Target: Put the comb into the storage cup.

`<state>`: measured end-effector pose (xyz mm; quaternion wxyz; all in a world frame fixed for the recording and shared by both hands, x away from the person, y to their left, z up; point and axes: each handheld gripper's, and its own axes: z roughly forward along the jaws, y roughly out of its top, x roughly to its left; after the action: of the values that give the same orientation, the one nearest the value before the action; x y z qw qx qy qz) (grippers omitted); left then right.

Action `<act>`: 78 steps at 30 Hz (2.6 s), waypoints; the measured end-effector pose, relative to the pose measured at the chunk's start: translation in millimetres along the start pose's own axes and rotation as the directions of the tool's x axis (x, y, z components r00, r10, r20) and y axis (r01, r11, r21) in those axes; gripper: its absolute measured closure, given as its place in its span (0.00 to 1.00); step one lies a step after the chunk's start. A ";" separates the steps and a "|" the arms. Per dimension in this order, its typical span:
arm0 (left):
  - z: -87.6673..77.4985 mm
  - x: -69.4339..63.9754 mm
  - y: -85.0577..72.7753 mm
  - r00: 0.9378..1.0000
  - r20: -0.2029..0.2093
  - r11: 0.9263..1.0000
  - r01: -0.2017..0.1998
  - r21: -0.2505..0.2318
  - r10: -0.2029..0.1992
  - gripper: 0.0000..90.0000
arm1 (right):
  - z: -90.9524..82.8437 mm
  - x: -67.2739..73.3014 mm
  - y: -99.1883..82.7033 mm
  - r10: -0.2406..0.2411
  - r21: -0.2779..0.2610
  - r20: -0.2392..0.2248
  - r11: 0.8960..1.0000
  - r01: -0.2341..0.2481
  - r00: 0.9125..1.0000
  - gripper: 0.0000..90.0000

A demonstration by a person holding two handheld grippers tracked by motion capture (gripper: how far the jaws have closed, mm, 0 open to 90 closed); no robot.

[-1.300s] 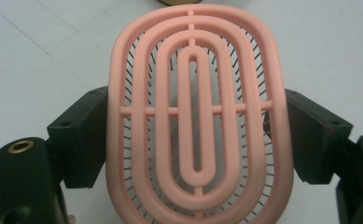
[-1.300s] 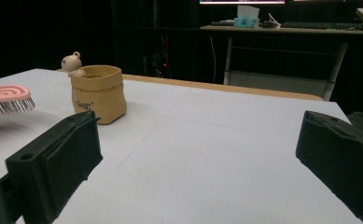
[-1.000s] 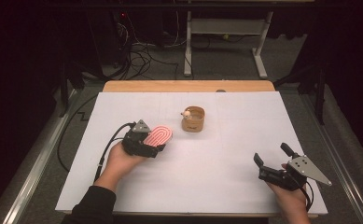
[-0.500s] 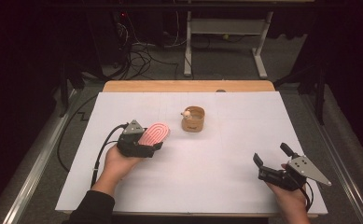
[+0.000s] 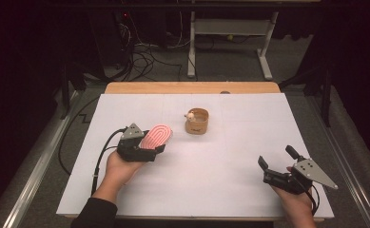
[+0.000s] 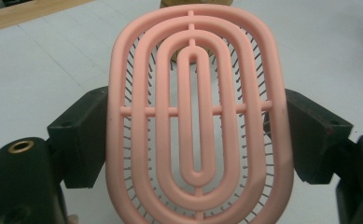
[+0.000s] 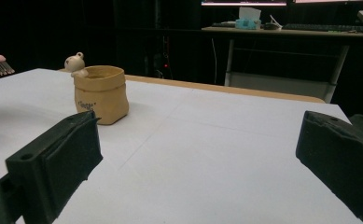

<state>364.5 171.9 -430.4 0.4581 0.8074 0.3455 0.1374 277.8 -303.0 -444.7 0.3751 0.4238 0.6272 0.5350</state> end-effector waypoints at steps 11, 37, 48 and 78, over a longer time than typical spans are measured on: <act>-2.3 -8.8 -0.6 1.000 0.004 0.999 0.006 -0.047 -0.006 0.20 | 1.4 0.3 -2.5 0.009 0.010 -0.006 1.000 -0.009 1.000 0.00; -9.0 -34.4 5.4 0.999 -0.018 0.982 -0.050 -0.182 0.048 0.20 | 2.9 7.7 0.8 0.003 0.009 -0.020 1.000 -0.003 1.000 0.00; -3.8 -49.2 9.2 0.997 -0.008 0.979 -0.073 -0.190 0.073 0.20 | 13.1 24.1 12.1 0.062 0.015 -0.089 0.998 -0.061 0.994 0.00; 5.3 -74.2 22.5 0.993 -0.005 0.966 -0.116 -0.230 0.118 0.20 | 53.7 84.8 51.5 0.117 0.083 -0.276 0.992 -0.098 0.954 0.02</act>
<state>323.4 110.0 -407.5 0.5409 0.7686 0.2770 0.1997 303.6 -201.4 -403.1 0.2379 0.3899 0.6681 0.5875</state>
